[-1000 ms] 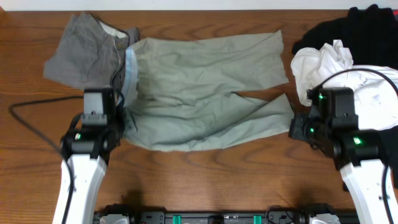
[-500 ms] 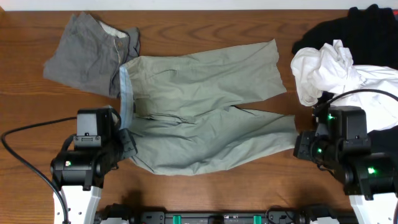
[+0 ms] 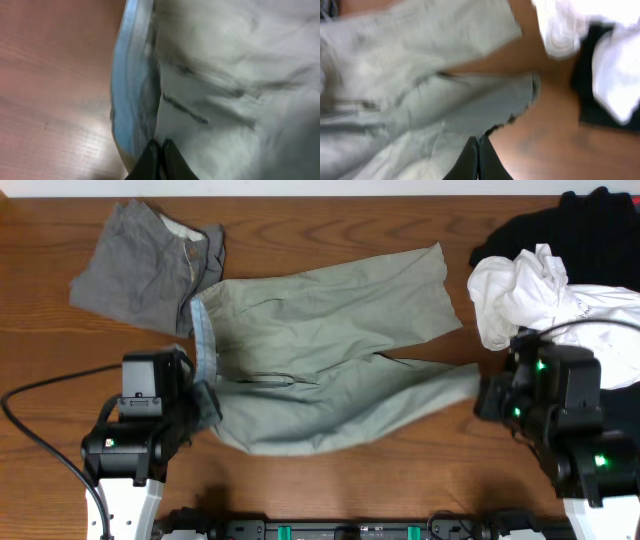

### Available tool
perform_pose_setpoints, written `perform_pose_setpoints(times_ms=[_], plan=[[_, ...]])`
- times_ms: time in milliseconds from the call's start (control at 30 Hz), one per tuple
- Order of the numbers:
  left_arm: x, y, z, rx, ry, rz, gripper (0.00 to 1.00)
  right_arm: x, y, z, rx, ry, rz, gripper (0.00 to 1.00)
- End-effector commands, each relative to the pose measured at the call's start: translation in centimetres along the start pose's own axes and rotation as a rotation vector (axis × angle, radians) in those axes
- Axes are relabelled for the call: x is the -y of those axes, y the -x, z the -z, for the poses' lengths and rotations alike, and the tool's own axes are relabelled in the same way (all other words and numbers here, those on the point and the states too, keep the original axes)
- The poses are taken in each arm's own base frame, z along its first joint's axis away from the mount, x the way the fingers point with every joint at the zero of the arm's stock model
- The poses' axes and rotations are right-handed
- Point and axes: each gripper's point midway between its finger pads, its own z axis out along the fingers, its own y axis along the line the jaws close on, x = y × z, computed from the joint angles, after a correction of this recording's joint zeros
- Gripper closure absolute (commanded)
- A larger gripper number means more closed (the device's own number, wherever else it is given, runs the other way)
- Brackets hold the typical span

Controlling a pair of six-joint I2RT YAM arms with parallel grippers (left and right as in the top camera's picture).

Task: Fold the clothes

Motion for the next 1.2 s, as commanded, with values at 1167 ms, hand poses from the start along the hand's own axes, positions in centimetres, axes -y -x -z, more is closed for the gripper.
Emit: perform_pose_setpoints(times_ms=[1167], plan=[[4.4,25.0,-10.2,0.822,-0.071,0.042,0.94,0.5,16.1,-21.3,0.44,0.029,0.088,0.99]])
